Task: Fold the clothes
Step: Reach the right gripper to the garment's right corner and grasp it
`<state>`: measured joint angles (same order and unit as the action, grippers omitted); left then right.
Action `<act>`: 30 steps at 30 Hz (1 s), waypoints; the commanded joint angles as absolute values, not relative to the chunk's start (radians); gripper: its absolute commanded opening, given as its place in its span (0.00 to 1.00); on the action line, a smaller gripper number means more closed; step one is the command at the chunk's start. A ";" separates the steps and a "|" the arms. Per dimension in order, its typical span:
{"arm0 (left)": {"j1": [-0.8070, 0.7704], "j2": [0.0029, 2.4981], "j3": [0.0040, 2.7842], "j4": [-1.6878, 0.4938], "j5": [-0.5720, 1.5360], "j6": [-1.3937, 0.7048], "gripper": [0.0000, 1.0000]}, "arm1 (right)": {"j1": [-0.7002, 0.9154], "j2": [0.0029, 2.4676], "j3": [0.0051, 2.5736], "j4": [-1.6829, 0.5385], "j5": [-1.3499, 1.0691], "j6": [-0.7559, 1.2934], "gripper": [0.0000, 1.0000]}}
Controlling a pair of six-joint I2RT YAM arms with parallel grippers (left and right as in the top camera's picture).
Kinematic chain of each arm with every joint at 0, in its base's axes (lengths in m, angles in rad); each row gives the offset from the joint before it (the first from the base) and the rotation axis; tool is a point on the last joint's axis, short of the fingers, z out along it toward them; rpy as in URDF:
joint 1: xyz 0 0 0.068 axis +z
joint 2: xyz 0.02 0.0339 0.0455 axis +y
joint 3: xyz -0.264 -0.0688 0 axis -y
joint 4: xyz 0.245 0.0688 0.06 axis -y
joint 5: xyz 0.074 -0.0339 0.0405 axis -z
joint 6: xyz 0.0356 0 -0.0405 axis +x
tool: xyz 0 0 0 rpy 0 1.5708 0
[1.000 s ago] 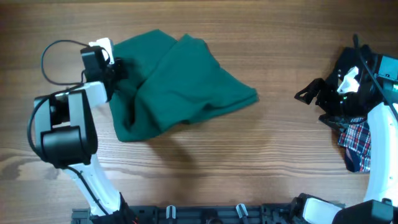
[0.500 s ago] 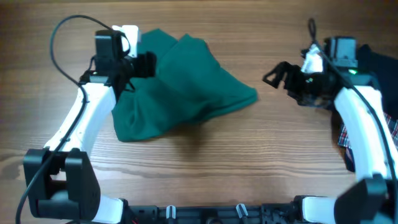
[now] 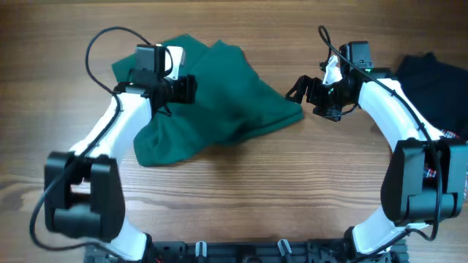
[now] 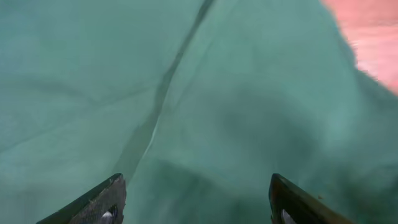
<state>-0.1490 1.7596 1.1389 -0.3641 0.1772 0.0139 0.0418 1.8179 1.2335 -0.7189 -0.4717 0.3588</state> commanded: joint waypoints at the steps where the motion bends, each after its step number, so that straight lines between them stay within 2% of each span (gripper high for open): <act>1: -0.144 1.854 1.139 -0.361 0.168 0.017 0.74 | 0.049 1.829 1.242 -0.714 -0.487 0.369 1.00; 5: -0.144 1.871 1.139 -0.347 0.175 0.015 0.74 | 0.054 1.829 1.242 -0.695 -0.487 0.369 0.99; 6: -0.144 1.871 1.139 -0.339 0.175 0.015 0.72 | 0.058 1.829 1.241 -0.691 -0.488 0.370 0.95; 7: -0.144 1.873 1.139 -0.329 0.175 0.015 0.69 | 0.067 1.829 1.241 -0.690 -0.488 0.371 0.84; 8: -0.144 1.874 1.139 -0.325 0.175 0.015 0.62 | 0.082 1.829 1.241 -0.688 -0.487 0.380 0.67; 9: -0.144 1.875 1.139 -0.326 0.176 0.014 0.50 | 0.094 1.829 1.241 -0.687 -0.487 0.388 0.55; 11: -0.144 1.882 1.139 -0.333 0.219 0.014 0.30 | 0.130 1.829 1.240 -0.678 -0.466 0.397 0.44; 13: -0.144 1.882 1.139 -0.347 0.272 0.014 0.08 | 0.150 1.829 1.240 -0.678 -0.419 0.401 0.43; 14: -0.144 1.882 1.139 -0.361 0.305 0.014 0.04 | 0.152 1.829 1.240 -0.681 -0.403 0.414 0.43; 20: -0.145 1.882 1.139 -0.443 0.329 0.015 0.04 | 0.148 1.829 1.240 -0.683 -0.389 0.422 0.48; 21: -0.145 1.882 1.139 -0.434 0.318 0.016 0.20 | 0.148 1.829 1.240 -0.682 -0.389 0.421 0.51; 22: -0.145 1.882 1.139 -0.418 0.292 0.016 0.71 | 0.148 1.829 1.240 -0.682 -0.388 0.421 0.55; 23: -0.145 1.882 1.139 -0.396 0.256 0.015 0.77 | 0.148 1.829 1.240 -0.682 -0.384 0.419 0.61; 27: -0.144 1.877 1.139 -0.308 0.126 0.015 0.80 | 0.148 1.829 1.240 -0.698 -0.352 0.418 0.77; 28: -0.144 1.872 1.139 -0.303 0.109 0.015 0.85 | 0.148 1.829 1.240 -0.701 -0.343 0.418 0.80; 30: -0.144 1.868 1.139 -0.306 0.106 0.012 0.87 | 0.148 1.829 1.240 -0.699 -0.336 0.419 0.83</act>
